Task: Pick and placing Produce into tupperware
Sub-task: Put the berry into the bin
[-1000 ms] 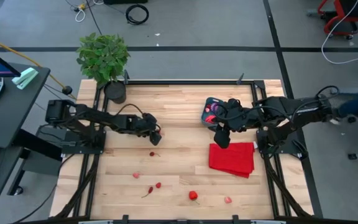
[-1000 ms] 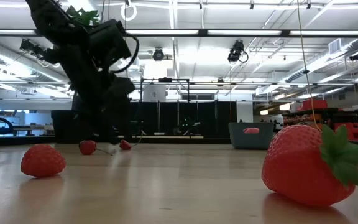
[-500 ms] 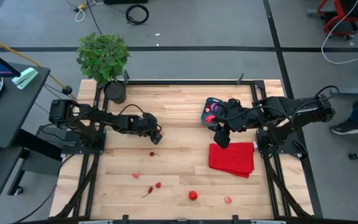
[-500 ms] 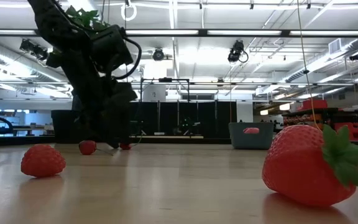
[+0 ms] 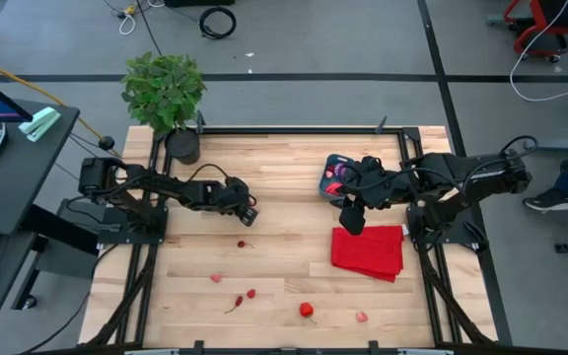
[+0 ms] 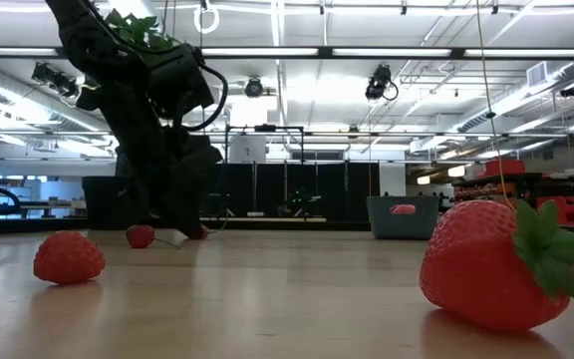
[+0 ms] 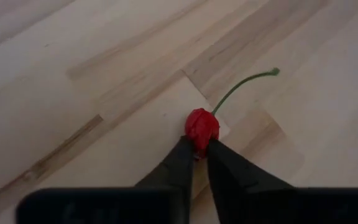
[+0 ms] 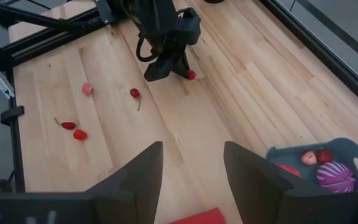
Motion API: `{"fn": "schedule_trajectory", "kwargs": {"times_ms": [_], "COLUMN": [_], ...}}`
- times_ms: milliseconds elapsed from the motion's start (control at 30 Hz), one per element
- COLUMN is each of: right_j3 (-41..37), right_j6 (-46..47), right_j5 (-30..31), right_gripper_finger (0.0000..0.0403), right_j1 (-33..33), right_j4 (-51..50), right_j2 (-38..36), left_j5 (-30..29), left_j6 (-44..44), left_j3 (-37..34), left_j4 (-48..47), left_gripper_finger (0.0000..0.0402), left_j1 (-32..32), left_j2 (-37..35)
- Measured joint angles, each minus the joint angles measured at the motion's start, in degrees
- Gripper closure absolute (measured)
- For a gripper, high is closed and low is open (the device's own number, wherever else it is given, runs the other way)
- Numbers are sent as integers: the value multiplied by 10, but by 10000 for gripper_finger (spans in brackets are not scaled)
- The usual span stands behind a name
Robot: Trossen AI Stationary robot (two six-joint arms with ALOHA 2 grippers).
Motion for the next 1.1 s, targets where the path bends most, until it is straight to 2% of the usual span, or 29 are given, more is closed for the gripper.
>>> {"fn": "schedule_trajectory", "kwargs": {"times_ms": [100, 267, 433, 567, 800, 867, 967, 1100], "right_j3": [0, 0, 0, 0, 1, 1, 1, 1], "right_j6": [0, 0, 27, 77, 190, 209, 215, 222], "right_j5": [0, 0, -1, -52, -189, -203, -178, -95], "right_gripper_finger": [224, 224, 224, 224, 224, 224, 224, 224], "right_j1": [0, 0, 0, 0, 32, 55, 87, 114], "right_j4": [0, 0, -1, -25, -60, -65, -81, -107], "right_j2": [0, 0, 0, -6, -30, -37, -42, -42], "left_j5": [42, 57, 55, 55, 104, 125, 137, 137], "left_j6": [-13, 3, 76, 147, 184, 189, 205, 231], "left_j3": [8, 67, 179, 278, 436, 479, 542, 617], "left_j4": [-2, 0, 2, -9, -28, -37, -63, -119], "left_gripper_finger": [391, 389, 394, 396, 396, 396, 396, 393], "left_j1": [-2, -1, -2, 1, 16, 21, 28, 42], "left_j2": [-11, -38, -40, -20, 75, 119, 190, 278]}}
